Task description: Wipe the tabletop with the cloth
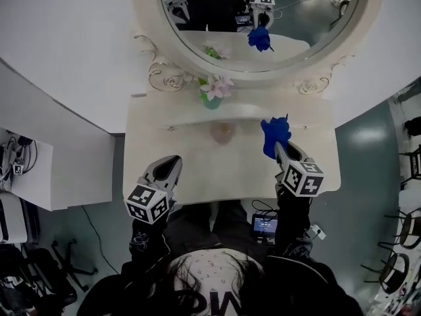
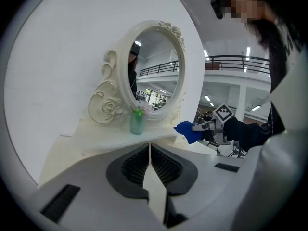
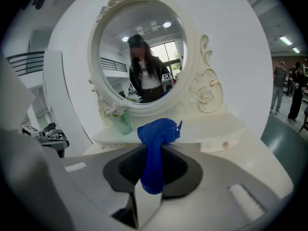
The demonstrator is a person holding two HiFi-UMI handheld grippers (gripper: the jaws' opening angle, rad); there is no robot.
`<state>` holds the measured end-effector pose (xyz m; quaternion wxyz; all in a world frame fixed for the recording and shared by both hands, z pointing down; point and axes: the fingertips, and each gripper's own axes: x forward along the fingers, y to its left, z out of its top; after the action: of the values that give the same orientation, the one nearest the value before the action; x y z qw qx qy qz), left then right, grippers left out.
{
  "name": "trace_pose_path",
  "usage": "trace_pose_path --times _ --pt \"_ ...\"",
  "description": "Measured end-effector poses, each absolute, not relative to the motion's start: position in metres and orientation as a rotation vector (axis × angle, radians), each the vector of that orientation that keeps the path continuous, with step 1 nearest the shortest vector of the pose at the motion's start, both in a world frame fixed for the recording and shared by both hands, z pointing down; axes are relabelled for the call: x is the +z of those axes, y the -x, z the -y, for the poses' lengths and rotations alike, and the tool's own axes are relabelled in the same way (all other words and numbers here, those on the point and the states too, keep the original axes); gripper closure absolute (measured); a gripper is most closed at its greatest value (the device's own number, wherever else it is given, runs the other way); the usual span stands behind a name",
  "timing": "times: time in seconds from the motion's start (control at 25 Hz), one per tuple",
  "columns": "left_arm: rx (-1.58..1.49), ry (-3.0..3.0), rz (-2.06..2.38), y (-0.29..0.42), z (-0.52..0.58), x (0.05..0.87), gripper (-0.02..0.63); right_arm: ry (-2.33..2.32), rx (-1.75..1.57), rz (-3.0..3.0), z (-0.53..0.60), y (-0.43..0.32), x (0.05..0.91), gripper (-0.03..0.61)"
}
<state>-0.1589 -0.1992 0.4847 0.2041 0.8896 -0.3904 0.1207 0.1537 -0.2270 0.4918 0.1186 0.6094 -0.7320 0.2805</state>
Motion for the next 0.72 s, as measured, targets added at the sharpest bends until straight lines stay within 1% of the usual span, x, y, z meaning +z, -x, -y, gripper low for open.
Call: trace_pose_path --times 0.2,0.36,0.72 --pt "0.356 -2.459 1.169 0.235 0.200 0.488 0.620 -1.706 0.796 2.272 0.228 -0.054 0.469 0.494" --pt "0.348 -2.417 1.250 0.290 0.192 0.490 0.621 -1.559 0.796 2.383 0.230 0.038 0.465 0.494" --pt "0.313 -2.302 1.364 0.373 0.171 0.504 0.621 -1.039 0.754 2.504 0.224 0.247 0.510 0.494"
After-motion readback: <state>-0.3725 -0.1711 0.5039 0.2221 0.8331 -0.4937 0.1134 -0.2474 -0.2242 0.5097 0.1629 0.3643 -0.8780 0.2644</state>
